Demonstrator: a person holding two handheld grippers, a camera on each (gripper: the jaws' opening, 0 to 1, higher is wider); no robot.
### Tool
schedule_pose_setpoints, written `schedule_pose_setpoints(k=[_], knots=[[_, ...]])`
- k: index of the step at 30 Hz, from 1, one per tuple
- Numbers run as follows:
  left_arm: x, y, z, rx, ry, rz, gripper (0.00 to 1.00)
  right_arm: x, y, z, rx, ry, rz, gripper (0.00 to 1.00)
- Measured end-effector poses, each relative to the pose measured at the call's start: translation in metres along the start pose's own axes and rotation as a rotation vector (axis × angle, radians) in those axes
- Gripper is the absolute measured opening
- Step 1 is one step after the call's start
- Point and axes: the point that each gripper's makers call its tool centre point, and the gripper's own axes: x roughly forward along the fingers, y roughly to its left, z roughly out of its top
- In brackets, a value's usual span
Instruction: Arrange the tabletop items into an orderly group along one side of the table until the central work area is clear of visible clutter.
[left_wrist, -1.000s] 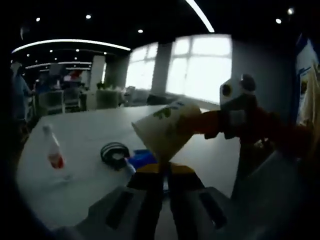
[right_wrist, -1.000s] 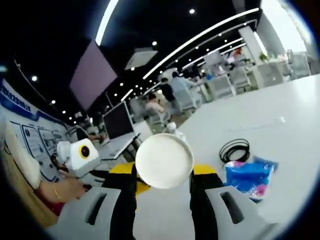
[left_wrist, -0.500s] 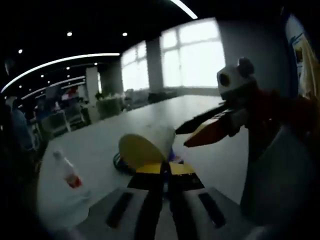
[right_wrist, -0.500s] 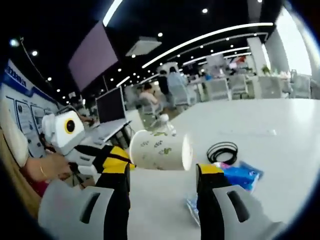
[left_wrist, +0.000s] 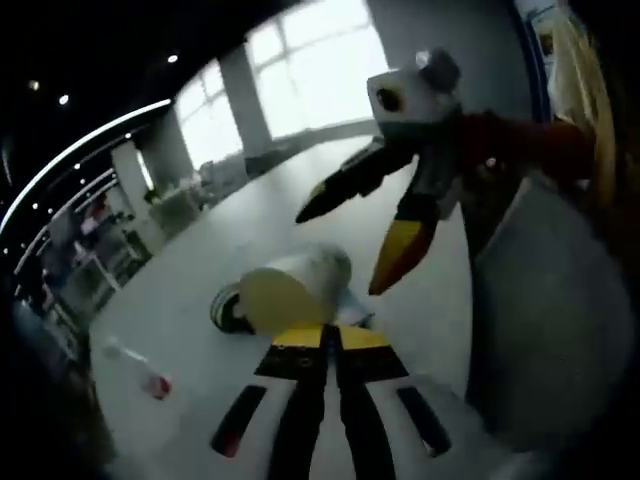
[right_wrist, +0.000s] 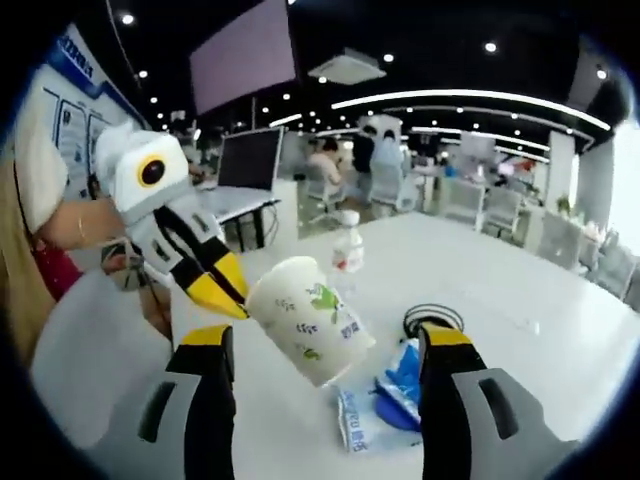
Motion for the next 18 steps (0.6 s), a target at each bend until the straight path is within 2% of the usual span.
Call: schedule_pose_setpoints(k=[2, 3, 6, 13, 15, 18], knots=[[-0.001, -0.005, 0.003, 0.007, -0.011, -0.032, 0.0, 0.001, 0.007, -0.001, 0.009, 0.004, 0.045, 0.76], [-0.002, -0.009, 0.003, 0.015, -0.007, -0.054, 0.0, 0.001, 0.014, -0.003, -0.008, 0.018, 0.088, 0.76], [-0.002, -0.014, 0.004, 0.047, 0.002, -0.088, 0.0, 0.001, 0.018, -0.012, -0.085, 0.069, 0.122, 0.75], [-0.004, -0.023, 0.003, 0.083, 0.021, -0.159, 0.0, 0.002, 0.021, -0.03, -0.092, 0.152, 0.151, 0.64], [-0.004, -0.022, 0.002, 0.092, 0.028, -0.16, 0.0, 0.002, 0.023, -0.035, -0.105, 0.173, 0.162, 0.6], [-0.005, -0.023, 0.002, 0.075, 0.029, -0.183, 0.0, 0.003, 0.026, -0.04, -0.106, 0.19, 0.177, 0.54]])
